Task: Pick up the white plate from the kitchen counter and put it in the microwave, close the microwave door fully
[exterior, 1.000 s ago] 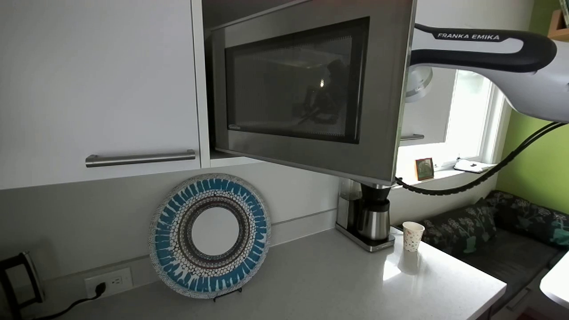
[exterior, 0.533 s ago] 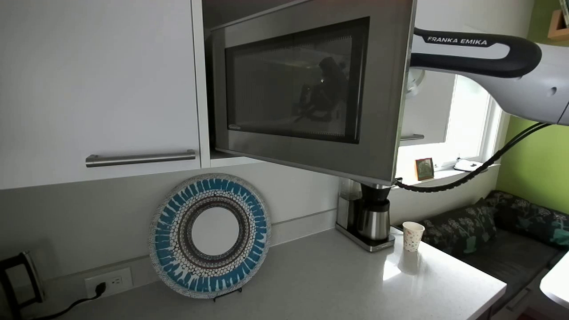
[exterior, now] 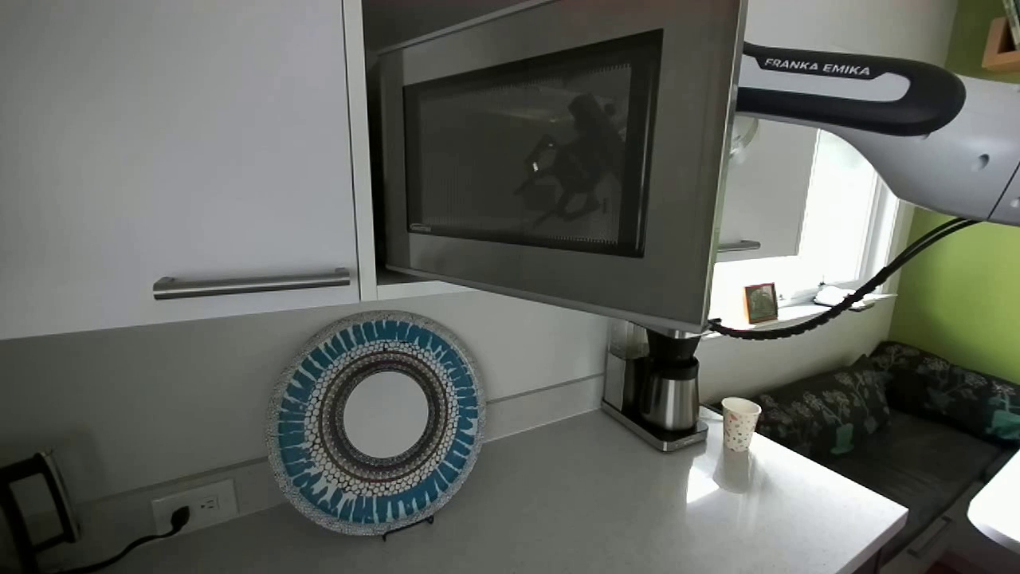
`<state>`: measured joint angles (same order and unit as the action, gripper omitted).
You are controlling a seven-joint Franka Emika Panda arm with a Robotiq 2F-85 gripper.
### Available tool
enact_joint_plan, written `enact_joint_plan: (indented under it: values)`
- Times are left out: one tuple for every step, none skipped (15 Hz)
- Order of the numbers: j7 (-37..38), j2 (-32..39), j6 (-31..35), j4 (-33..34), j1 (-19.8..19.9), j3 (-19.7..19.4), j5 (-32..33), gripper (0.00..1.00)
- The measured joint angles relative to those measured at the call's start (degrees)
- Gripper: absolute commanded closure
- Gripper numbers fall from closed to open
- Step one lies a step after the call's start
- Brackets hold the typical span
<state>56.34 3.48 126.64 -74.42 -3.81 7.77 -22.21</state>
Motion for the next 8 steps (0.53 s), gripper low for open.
enact_joint_plan:
  values:
    - [0.00,0.00,-0.59,0.57,-0.01,0.08,0.00,0.01]
    - [0.00,0.00,-1.25,1.02,-0.02,0.16,0.00,0.00]
    - [0.00,0.01,-1.96,1.38,-0.04,0.25,0.00,0.00]
    - [0.00,0.06,-2.66,1.74,-0.05,0.36,0.00,0.00]
    - [0.00,0.17,-3.27,2.05,-0.07,0.49,0.00,0.00]
    - [-0.01,0.40,-3.62,2.35,-0.08,0.67,0.00,0.00]
    - [-0.05,0.73,-3.70,2.57,-0.09,0.85,-0.01,0.00]
    - [-0.16,1.14,-3.70,2.69,-0.09,0.99,-0.01,0.00]
